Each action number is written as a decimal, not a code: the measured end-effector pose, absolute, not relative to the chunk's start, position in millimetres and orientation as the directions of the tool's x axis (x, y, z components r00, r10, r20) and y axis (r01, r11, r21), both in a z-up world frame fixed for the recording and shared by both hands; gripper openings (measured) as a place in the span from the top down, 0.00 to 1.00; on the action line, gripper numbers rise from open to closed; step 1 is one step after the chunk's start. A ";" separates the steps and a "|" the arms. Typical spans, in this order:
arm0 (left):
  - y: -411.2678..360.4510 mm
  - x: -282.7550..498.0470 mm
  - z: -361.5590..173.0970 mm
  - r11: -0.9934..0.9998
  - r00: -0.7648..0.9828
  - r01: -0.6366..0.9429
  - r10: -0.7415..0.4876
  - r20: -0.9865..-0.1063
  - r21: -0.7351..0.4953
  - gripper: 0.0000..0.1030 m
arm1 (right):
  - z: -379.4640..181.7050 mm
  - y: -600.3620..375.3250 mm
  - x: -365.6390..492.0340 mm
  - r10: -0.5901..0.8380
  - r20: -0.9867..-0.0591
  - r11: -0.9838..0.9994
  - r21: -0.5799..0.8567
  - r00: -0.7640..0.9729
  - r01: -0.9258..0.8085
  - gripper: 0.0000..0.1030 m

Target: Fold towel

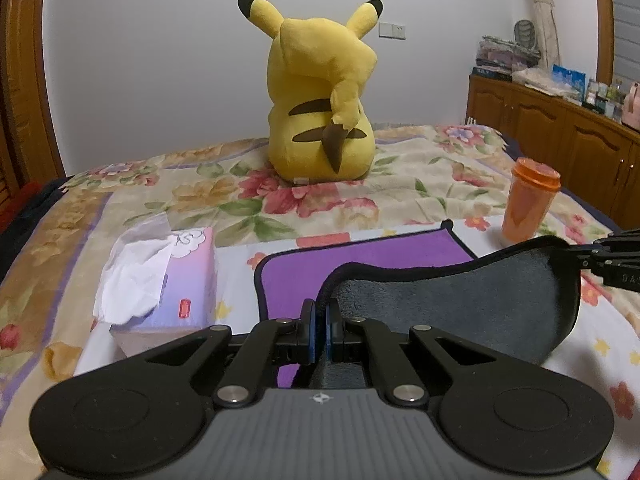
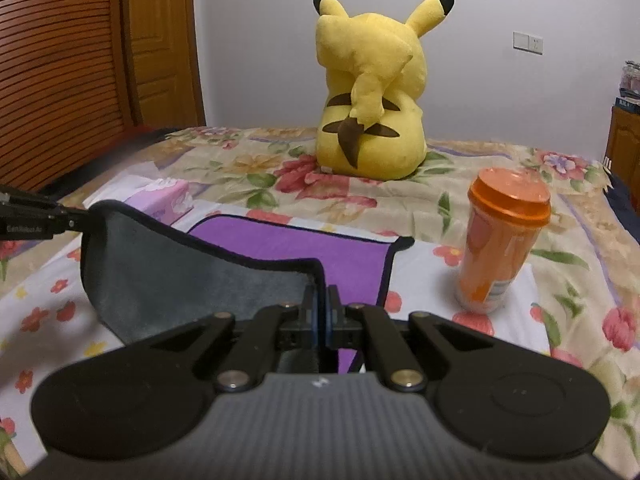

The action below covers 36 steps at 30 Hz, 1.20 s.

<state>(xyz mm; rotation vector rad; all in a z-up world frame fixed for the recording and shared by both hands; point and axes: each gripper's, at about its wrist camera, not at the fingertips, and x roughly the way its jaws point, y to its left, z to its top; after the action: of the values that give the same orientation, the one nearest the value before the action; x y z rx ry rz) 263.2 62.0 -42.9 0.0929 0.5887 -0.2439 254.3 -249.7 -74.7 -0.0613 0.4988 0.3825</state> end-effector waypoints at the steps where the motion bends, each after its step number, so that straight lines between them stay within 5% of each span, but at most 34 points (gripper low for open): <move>1: 62.1 264.7 -41.1 0.967 0.807 0.253 -0.203 -0.555 0.014 0.93 | -73.7 -249.3 256.0 0.344 -0.476 0.926 0.033 0.809 -0.375 0.96; 36: 39.4 346.0 -15.0 0.980 0.863 0.192 -0.144 -0.484 0.051 0.93 | -50.0 -236.2 338.9 0.281 -0.441 0.933 -0.082 0.852 -0.350 0.96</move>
<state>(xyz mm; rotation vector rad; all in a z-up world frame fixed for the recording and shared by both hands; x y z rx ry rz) 346.0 39.4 -15.0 0.0983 0.4993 -0.1764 338.9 -236.2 -50.0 -0.1619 0.4389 0.3331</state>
